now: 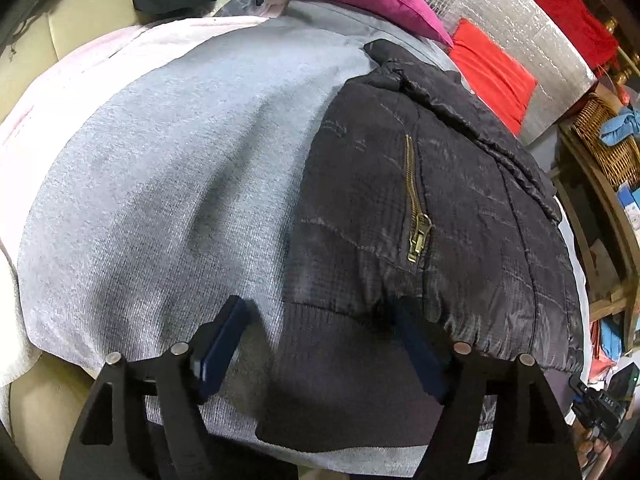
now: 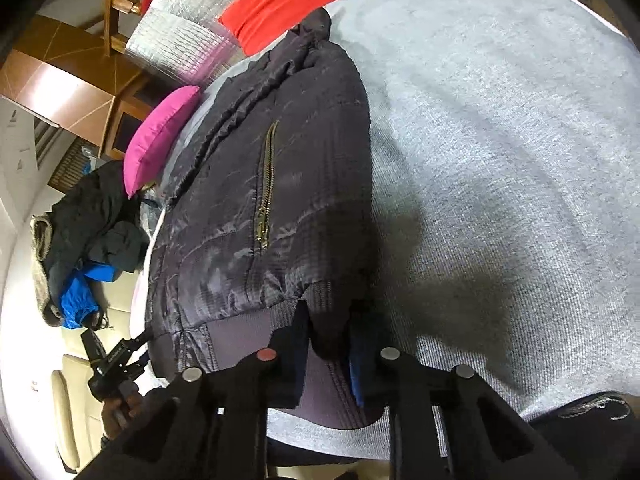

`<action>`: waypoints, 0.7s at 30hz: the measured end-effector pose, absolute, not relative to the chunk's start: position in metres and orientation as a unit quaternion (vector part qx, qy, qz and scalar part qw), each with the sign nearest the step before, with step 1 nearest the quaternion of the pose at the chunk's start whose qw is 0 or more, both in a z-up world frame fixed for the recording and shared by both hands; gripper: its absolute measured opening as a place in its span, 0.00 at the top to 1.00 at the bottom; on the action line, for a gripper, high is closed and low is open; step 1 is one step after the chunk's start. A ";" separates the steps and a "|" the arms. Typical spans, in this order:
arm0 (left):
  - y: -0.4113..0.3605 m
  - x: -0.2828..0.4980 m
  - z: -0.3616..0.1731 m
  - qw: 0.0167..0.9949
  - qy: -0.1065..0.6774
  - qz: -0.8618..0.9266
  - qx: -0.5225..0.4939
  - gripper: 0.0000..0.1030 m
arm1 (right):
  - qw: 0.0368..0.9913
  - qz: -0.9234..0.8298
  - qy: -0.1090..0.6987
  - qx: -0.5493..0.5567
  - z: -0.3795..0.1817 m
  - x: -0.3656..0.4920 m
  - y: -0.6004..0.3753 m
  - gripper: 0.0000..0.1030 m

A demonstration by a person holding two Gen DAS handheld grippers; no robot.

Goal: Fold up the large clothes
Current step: 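Grasp the ribbed waistband with the left tool while the right tool grasps it too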

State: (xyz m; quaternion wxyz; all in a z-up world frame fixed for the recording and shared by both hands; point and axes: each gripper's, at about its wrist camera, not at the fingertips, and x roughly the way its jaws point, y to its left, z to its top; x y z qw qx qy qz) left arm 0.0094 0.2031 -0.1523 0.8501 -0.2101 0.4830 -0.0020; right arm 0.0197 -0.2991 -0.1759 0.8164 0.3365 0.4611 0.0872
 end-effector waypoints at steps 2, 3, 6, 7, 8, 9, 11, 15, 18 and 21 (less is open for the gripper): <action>0.203 0.008 -0.153 0.850 0.483 -0.002 -0.211 0.23 | 0.813 0.083 0.465 0.340 -0.177 0.020 -0.300 0.79; 0.203 0.009 -0.153 0.850 0.483 -0.002 -0.211 0.23 | 0.811 0.079 0.466 0.344 -0.179 0.021 -0.301 0.76; 0.202 0.009 -0.153 0.850 0.483 -0.001 -0.209 0.22 | 0.813 0.086 0.456 0.351 -0.181 0.021 -0.299 0.60; 0.201 0.010 -0.153 0.851 0.483 -0.001 -0.206 0.23 | 0.814 0.092 0.452 0.353 -0.180 0.022 -0.297 0.55; 0.200 0.011 -0.153 0.851 0.484 -0.001 -0.202 0.23 | 0.815 0.098 0.449 0.354 -0.179 0.022 -0.295 0.47; 0.199 0.012 -0.153 0.852 0.485 0.002 -0.197 0.26 | 0.820 0.097 0.449 0.342 -0.178 0.022 -0.291 0.47; 0.197 0.012 -0.151 0.853 0.486 -0.002 -0.189 0.41 | 0.823 0.093 0.460 0.321 -0.178 0.025 -0.286 0.67; 0.194 0.011 -0.145 0.857 0.487 -0.003 -0.168 0.77 | 0.814 0.097 0.467 0.332 -0.180 0.027 -0.292 0.86; 0.196 0.008 -0.136 0.858 0.483 -0.011 -0.175 0.84 | 0.821 0.096 0.466 0.314 -0.171 0.025 -0.290 0.87; 0.193 0.001 -0.124 0.866 0.472 -0.021 -0.163 0.85 | 0.829 0.098 0.468 0.291 -0.159 0.025 -0.287 0.88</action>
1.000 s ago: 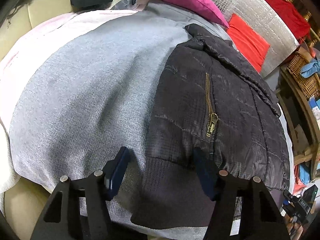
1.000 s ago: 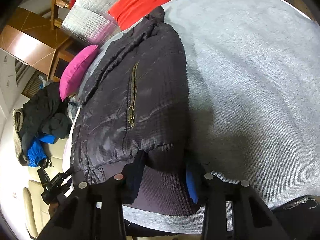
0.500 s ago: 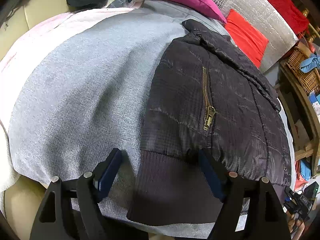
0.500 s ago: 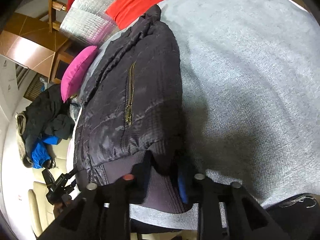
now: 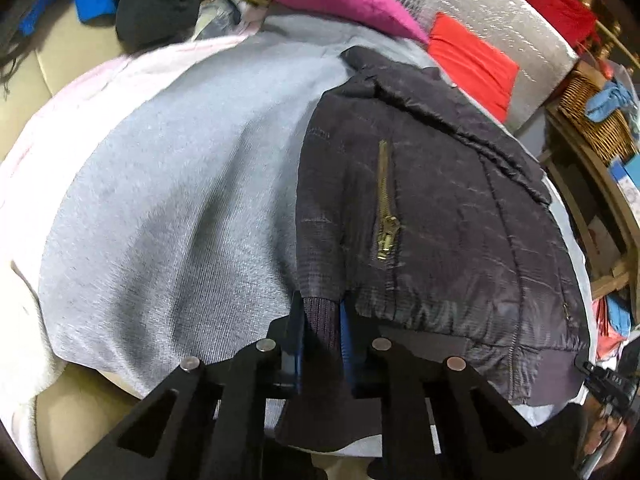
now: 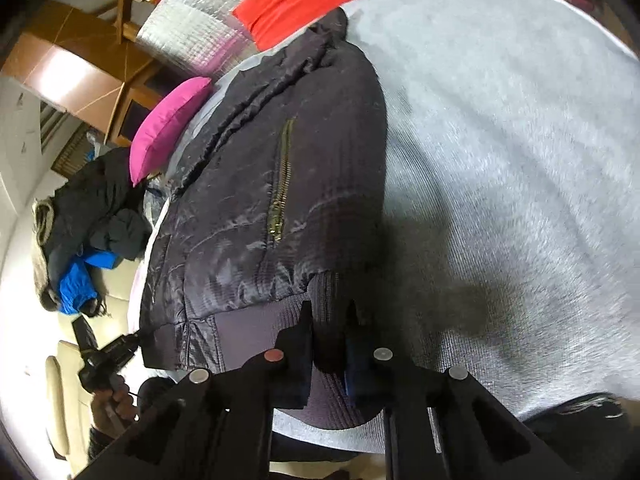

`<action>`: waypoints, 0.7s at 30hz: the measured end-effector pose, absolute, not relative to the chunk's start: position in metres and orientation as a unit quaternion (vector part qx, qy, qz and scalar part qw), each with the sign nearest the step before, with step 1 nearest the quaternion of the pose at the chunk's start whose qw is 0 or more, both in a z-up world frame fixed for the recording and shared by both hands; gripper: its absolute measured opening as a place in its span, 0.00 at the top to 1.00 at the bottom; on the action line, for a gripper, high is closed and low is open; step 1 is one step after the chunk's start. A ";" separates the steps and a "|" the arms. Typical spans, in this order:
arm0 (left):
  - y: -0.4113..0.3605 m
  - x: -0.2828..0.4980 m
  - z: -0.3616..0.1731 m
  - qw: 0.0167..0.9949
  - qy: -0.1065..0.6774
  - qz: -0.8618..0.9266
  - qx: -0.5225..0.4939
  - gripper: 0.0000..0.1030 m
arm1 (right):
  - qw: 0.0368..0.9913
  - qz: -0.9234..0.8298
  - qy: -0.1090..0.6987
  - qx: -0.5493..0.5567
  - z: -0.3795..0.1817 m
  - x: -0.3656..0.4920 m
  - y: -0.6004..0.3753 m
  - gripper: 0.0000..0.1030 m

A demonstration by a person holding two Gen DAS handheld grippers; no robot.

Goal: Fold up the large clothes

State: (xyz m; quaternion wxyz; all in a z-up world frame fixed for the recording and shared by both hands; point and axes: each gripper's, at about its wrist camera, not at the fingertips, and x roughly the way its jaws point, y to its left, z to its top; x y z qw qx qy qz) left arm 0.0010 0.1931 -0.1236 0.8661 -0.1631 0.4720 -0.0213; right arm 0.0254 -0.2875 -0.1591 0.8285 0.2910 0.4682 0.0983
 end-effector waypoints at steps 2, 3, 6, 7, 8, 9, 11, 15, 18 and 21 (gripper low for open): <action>0.192 -0.004 -0.118 0.869 0.468 -0.027 -0.161 0.85 | 0.833 0.099 0.469 0.275 -0.151 0.024 -0.286 0.88; 0.192 -0.008 -0.116 0.869 0.466 -0.029 -0.162 0.85 | 0.835 0.098 0.469 0.270 -0.148 0.022 -0.287 0.90; 0.196 -0.019 -0.117 0.865 0.469 -0.035 -0.176 0.85 | 0.835 0.092 0.475 0.261 -0.143 0.014 -0.294 0.92; 0.196 -0.022 -0.121 0.862 0.473 -0.035 -0.179 0.85 | 0.833 0.091 0.478 0.263 -0.144 0.012 -0.298 0.92; 0.195 -0.023 -0.126 0.858 0.480 -0.034 -0.178 0.85 | 0.829 0.091 0.484 0.266 -0.147 0.009 -0.301 0.92; 0.196 -0.020 -0.129 0.856 0.485 -0.032 -0.178 0.82 | 0.824 0.094 0.490 0.269 -0.151 0.007 -0.303 0.92; 0.199 -0.017 -0.140 0.850 0.494 -0.027 -0.179 0.77 | 0.822 0.098 0.488 0.278 -0.157 0.005 -0.309 0.88; 0.212 -0.009 -0.142 0.843 0.493 -0.011 -0.216 0.47 | 0.826 0.092 0.469 0.298 -0.157 0.008 -0.319 0.50; 0.214 -0.002 -0.140 0.848 0.484 -0.006 -0.218 0.35 | 0.837 0.094 0.448 0.301 -0.149 0.015 -0.320 0.18; 0.201 0.005 -0.148 0.843 0.498 -0.016 -0.205 0.35 | 0.831 0.097 0.463 0.292 -0.156 0.029 -0.311 0.18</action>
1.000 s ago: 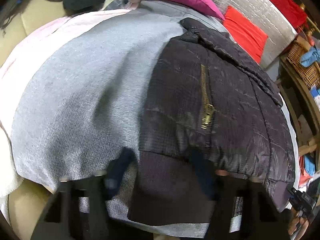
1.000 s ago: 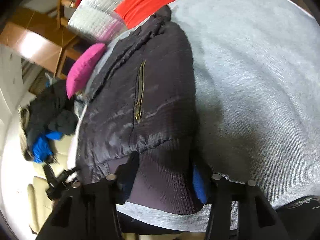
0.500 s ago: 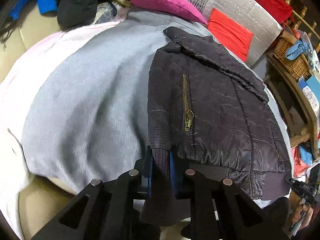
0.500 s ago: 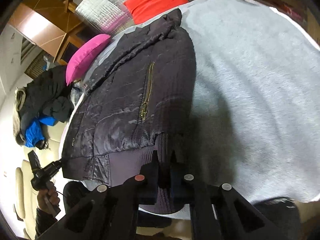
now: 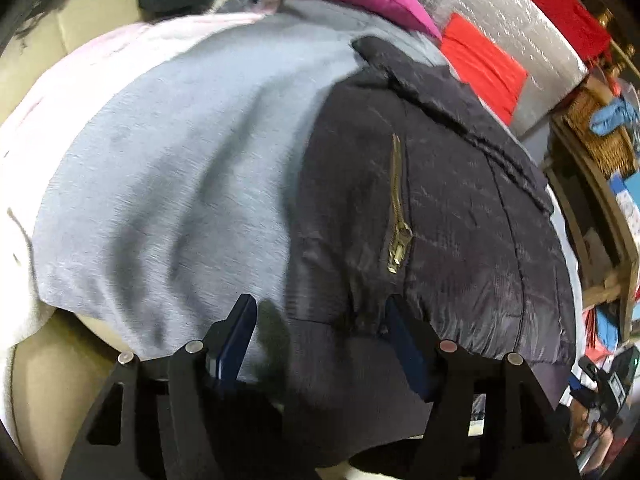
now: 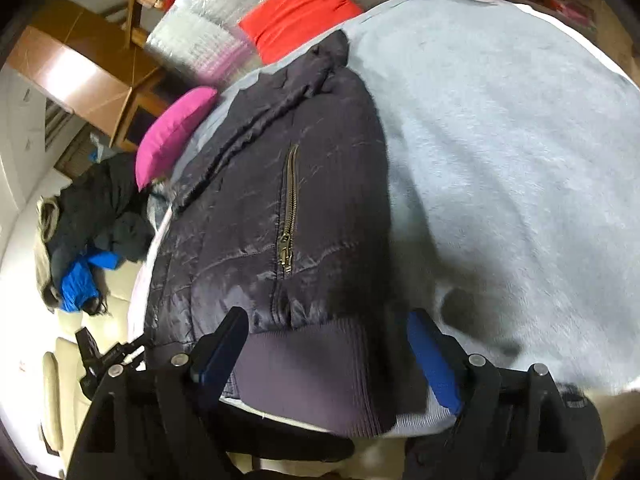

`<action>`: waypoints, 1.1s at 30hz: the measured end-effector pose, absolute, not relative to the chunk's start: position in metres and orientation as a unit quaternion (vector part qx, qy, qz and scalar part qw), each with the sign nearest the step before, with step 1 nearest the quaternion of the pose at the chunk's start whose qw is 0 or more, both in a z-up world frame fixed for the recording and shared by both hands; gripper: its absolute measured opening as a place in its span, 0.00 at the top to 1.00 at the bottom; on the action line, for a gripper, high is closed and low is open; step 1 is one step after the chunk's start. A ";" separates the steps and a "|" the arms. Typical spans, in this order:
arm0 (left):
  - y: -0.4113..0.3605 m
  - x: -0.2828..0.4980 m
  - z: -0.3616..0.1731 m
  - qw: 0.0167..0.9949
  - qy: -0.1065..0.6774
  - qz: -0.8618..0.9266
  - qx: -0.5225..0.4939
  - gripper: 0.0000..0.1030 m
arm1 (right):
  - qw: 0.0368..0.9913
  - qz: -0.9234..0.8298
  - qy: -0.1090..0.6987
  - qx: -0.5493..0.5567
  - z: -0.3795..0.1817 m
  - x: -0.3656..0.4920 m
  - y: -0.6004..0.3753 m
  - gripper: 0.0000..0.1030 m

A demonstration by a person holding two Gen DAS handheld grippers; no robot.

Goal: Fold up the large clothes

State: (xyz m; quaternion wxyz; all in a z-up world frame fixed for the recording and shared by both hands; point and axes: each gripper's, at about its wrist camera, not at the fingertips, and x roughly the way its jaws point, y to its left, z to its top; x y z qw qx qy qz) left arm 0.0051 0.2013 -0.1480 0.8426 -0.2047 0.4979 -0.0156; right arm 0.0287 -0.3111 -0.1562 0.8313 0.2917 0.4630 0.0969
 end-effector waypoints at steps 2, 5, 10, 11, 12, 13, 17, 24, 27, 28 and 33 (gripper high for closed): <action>0.193 0.006 -0.153 0.841 0.507 -0.017 -0.188 0.38 | 0.817 0.105 0.484 0.296 -0.169 0.037 -0.302 0.29; 0.189 0.006 -0.154 0.845 0.502 -0.020 -0.181 0.75 | 0.816 0.097 0.500 0.273 -0.175 0.037 -0.292 0.75; 0.201 -0.008 -0.141 0.848 0.488 -0.038 -0.202 0.85 | 0.813 0.110 0.515 0.251 -0.166 0.035 -0.293 0.86; 0.202 -0.011 -0.138 0.850 0.485 -0.042 -0.202 0.85 | 0.813 0.114 0.513 0.251 -0.162 0.033 -0.293 0.87; 0.200 -0.015 -0.136 0.852 0.483 -0.044 -0.198 0.85 | 0.813 0.119 0.512 0.250 -0.158 0.029 -0.294 0.87; 0.198 -0.019 -0.135 0.852 0.483 -0.045 -0.194 0.85 | 0.813 0.121 0.513 0.247 -0.156 0.028 -0.294 0.87; 0.198 -0.020 -0.150 0.843 0.499 -0.041 -0.195 0.83 | 0.799 0.121 0.527 0.263 -0.167 0.022 -0.301 0.87; 0.187 0.010 -0.155 0.842 0.499 -0.026 -0.205 0.42 | 0.811 0.119 0.492 0.295 -0.168 0.033 -0.307 0.32; 0.176 0.022 -0.162 0.842 0.504 -0.022 -0.191 0.42 | 0.806 0.122 0.505 0.284 -0.173 0.036 -0.299 0.33; 0.171 0.020 -0.163 0.844 0.506 -0.021 -0.177 0.62 | 0.806 0.121 0.509 0.278 -0.175 0.037 -0.296 0.36; 0.173 0.015 -0.151 0.854 0.497 -0.032 -0.153 0.83 | 0.800 0.120 0.514 0.285 -0.179 0.034 -0.297 0.82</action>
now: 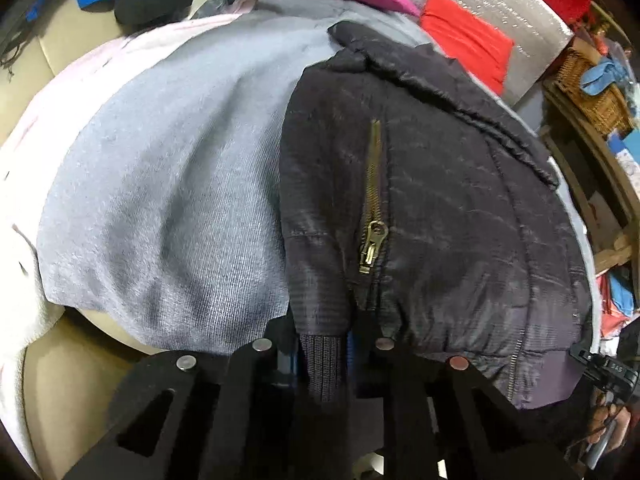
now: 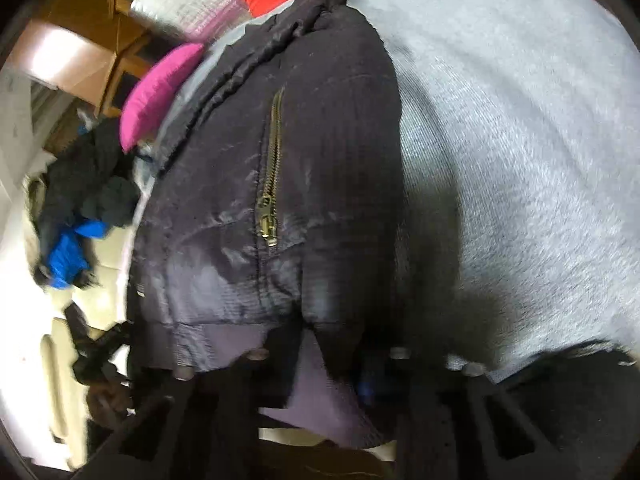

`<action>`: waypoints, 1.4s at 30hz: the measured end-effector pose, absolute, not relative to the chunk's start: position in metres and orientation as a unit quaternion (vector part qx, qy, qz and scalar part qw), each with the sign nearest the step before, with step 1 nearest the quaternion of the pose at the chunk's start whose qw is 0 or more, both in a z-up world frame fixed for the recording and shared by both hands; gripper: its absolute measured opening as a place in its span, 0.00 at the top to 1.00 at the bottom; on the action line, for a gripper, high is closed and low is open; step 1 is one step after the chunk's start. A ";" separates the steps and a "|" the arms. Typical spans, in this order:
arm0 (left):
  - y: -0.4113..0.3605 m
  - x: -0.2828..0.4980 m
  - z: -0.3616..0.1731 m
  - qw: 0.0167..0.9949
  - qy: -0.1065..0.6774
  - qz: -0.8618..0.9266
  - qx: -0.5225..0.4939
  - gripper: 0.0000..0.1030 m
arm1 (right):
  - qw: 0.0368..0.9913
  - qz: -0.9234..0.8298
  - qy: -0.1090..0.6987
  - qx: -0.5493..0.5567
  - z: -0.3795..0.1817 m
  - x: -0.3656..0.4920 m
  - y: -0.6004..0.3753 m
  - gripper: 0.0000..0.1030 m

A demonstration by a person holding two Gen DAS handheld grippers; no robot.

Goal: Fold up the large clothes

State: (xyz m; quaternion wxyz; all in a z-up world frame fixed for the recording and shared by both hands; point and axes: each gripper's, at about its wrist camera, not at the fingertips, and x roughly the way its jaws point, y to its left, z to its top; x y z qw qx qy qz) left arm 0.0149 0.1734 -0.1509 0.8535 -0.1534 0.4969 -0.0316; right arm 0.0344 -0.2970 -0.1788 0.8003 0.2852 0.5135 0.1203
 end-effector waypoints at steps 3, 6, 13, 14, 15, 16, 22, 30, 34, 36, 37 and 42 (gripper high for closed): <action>0.181 0.003 -0.137 0.859 0.483 -0.047 -0.163 0.83 | 0.807 0.131 0.505 0.278 -0.166 0.028 -0.296 0.85; 0.188 -0.008 -0.128 0.860 0.475 -0.056 -0.178 0.84 | 0.809 0.144 0.499 0.276 -0.155 0.020 -0.296 0.86; 0.203 -0.024 -0.119 0.853 0.470 -0.069 -0.215 0.84 | 0.799 0.162 0.496 0.300 -0.152 0.006 -0.309 0.86; 0.204 -0.025 -0.117 0.854 0.468 -0.070 -0.217 0.84 | 0.797 0.166 0.493 0.305 -0.150 0.003 -0.312 0.86; 0.204 -0.026 -0.114 0.856 0.464 -0.071 -0.218 0.84 | 0.797 0.169 0.489 0.310 -0.148 0.001 -0.314 0.87; 0.205 -0.024 -0.110 0.857 0.461 -0.071 -0.219 0.84 | 0.798 0.172 0.486 0.312 -0.145 0.000 -0.315 0.87; 0.206 -0.026 -0.094 0.863 0.445 -0.080 -0.223 0.84 | 0.807 0.189 0.462 0.317 -0.127 -0.008 -0.321 0.88; 0.208 -0.023 -0.113 0.851 0.463 -0.073 -0.235 0.84 | 0.794 0.184 0.472 0.335 -0.148 0.000 -0.321 0.88; 0.208 -0.022 -0.106 0.856 0.458 -0.075 -0.229 0.84 | 0.801 0.192 0.459 0.333 -0.138 0.000 -0.323 0.88; 0.210 -0.022 -0.111 0.852 0.464 -0.072 -0.233 0.84 | 0.800 0.194 0.458 0.335 -0.139 0.000 -0.322 0.89; 0.210 -0.023 -0.112 0.850 0.466 -0.071 -0.234 0.84 | 0.799 0.194 0.459 0.337 -0.141 0.001 -0.323 0.88; 0.206 -0.025 -0.089 0.866 0.438 -0.083 -0.226 0.84 | 0.799 0.204 0.443 0.352 -0.133 -0.002 -0.328 0.89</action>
